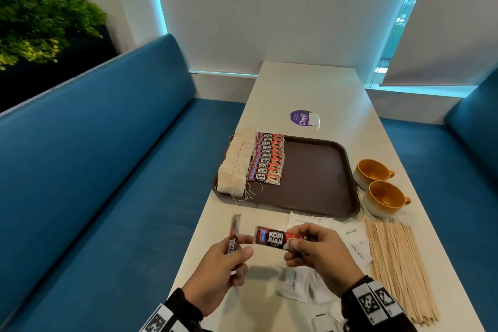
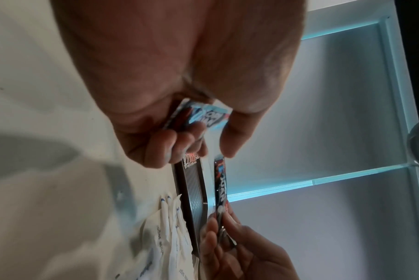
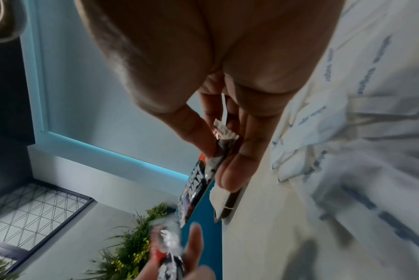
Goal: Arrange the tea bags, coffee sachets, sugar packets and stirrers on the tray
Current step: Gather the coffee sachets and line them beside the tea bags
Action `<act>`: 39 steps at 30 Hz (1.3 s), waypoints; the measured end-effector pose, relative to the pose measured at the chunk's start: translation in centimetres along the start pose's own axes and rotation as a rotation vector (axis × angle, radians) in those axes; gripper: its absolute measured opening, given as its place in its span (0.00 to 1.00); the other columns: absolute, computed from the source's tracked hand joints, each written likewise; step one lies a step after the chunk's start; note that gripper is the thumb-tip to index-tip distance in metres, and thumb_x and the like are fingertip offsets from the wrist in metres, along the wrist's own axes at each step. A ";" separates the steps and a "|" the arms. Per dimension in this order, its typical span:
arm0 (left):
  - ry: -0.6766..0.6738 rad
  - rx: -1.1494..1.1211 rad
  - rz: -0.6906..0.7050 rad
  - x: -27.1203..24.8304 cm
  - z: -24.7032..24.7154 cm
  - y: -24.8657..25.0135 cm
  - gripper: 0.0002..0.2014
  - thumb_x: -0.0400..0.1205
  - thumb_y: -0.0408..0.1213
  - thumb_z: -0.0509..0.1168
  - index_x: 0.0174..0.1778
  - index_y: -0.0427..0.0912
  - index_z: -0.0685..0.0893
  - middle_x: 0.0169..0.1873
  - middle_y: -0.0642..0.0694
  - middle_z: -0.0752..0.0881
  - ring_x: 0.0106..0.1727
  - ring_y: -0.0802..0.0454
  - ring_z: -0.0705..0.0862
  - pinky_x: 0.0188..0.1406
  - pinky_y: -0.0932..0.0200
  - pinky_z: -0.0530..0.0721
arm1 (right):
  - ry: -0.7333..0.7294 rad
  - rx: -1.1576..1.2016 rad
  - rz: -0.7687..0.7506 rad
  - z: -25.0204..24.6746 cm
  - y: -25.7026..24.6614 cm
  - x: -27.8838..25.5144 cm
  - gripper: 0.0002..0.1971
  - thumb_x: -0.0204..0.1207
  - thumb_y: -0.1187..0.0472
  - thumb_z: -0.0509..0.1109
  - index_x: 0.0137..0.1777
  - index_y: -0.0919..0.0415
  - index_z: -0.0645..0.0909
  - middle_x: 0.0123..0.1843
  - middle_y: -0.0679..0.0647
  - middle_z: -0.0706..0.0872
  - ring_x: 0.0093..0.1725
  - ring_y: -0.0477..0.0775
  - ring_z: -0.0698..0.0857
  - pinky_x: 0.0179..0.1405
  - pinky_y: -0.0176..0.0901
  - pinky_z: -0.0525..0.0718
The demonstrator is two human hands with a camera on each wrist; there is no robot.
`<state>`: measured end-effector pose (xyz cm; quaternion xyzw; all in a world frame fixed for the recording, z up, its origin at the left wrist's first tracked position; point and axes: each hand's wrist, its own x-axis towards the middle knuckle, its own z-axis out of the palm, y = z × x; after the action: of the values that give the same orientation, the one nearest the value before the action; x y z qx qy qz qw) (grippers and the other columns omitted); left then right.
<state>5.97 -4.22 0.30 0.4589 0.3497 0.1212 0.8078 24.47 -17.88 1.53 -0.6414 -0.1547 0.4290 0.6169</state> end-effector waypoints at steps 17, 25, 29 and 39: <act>0.276 0.388 0.245 5.0 -4.1 4.3 0.05 0.86 0.25 0.66 0.46 0.35 0.85 0.31 0.41 0.83 0.27 0.55 0.79 0.28 0.62 0.79 | 0.234 -0.037 -0.058 0.7 -3.1 15.0 0.09 0.78 0.76 0.74 0.53 0.64 0.90 0.42 0.63 0.93 0.37 0.58 0.91 0.39 0.47 0.94; 0.353 0.454 0.316 9.9 -5.4 6.8 0.11 0.82 0.25 0.73 0.49 0.46 0.93 0.39 0.46 0.90 0.36 0.56 0.85 0.38 0.63 0.86 | 0.232 -0.412 -0.079 1.3 -2.6 18.4 0.10 0.72 0.66 0.83 0.45 0.48 0.94 0.42 0.52 0.94 0.37 0.50 0.88 0.37 0.41 0.88; 0.362 0.409 0.276 11.7 -5.1 6.7 0.11 0.79 0.25 0.76 0.51 0.41 0.84 0.34 0.48 0.91 0.37 0.50 0.89 0.43 0.56 0.85 | 0.245 -0.484 -0.074 1.5 -2.9 19.1 0.09 0.69 0.64 0.86 0.44 0.50 0.93 0.39 0.52 0.93 0.31 0.46 0.85 0.32 0.37 0.85; 0.313 0.405 0.293 13.7 -3.6 6.2 0.12 0.76 0.20 0.76 0.49 0.36 0.82 0.38 0.41 0.83 0.38 0.46 0.87 0.39 0.58 0.90 | 0.267 -0.557 0.003 1.7 -3.2 20.3 0.14 0.60 0.62 0.91 0.41 0.55 0.90 0.37 0.52 0.93 0.32 0.49 0.88 0.35 0.43 0.90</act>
<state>14.27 8.58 -1.99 0.6322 0.4173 0.2335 0.6096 36.14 -1.37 -2.59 -0.8368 -0.1832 0.2830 0.4314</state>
